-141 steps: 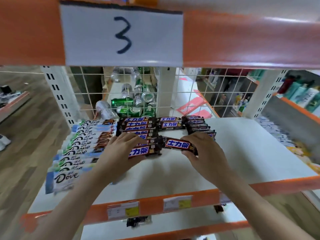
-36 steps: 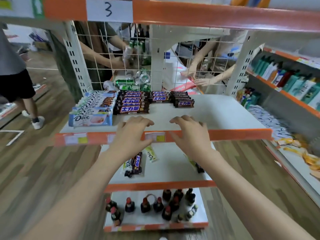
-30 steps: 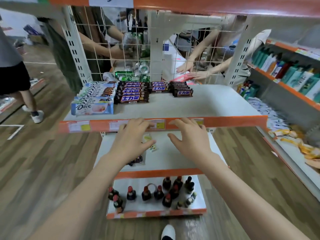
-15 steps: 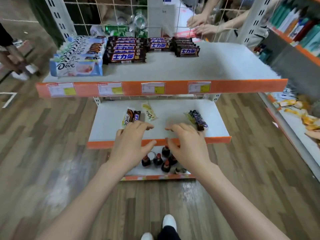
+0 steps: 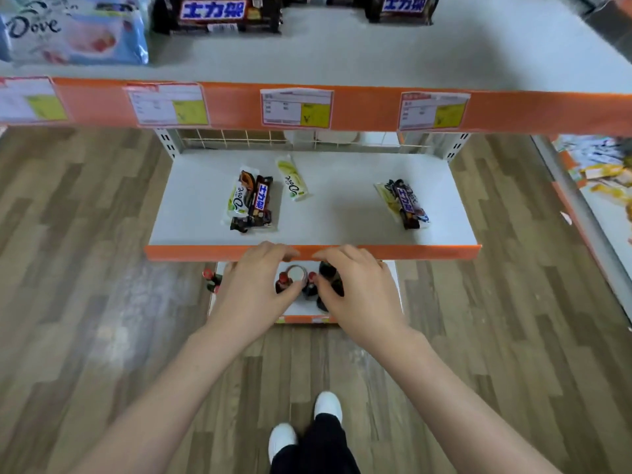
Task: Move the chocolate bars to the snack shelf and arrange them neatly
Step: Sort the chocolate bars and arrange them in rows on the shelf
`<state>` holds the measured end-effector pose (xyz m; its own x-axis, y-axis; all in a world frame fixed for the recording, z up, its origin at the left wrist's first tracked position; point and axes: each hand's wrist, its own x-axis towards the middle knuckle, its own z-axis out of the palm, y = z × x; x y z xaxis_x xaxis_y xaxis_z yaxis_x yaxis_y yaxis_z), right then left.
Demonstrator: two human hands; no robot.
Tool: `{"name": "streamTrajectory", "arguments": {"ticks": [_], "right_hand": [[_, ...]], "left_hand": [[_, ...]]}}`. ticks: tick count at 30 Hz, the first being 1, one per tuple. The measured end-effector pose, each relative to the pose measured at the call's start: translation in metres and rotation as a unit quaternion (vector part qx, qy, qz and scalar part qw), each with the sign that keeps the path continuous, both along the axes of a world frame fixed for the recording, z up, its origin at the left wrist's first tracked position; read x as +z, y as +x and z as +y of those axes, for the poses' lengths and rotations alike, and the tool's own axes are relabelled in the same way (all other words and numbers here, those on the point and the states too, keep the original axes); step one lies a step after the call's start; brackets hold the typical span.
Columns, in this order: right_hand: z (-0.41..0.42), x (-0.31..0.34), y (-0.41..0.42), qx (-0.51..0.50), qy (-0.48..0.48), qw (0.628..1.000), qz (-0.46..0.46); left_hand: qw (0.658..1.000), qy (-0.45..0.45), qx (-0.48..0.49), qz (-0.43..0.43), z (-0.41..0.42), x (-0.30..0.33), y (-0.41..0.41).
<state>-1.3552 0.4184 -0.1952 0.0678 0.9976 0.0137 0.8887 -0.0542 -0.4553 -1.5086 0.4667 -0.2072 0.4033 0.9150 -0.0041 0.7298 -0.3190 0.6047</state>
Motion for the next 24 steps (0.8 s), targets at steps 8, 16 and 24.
{"name": "streamTrajectory", "arguments": {"ticks": [8, 16, 24], "right_hand": [[0.028, -0.068, 0.010, -0.002, -0.014, 1.000, 0.022], [0.092, -0.139, 0.017, 0.008, -0.007, 1.000, -0.005], [0.162, -0.183, 0.014, 0.043, 0.017, 0.996, -0.079]], "left_hand": [[1.000, -0.023, 0.013, 0.012, 0.023, -0.064, 0.005], [0.999, 0.006, 0.042, 0.021, 0.077, -0.132, 0.025], [0.993, 0.038, 0.076, 0.080, 0.138, -0.172, 0.020]]}}
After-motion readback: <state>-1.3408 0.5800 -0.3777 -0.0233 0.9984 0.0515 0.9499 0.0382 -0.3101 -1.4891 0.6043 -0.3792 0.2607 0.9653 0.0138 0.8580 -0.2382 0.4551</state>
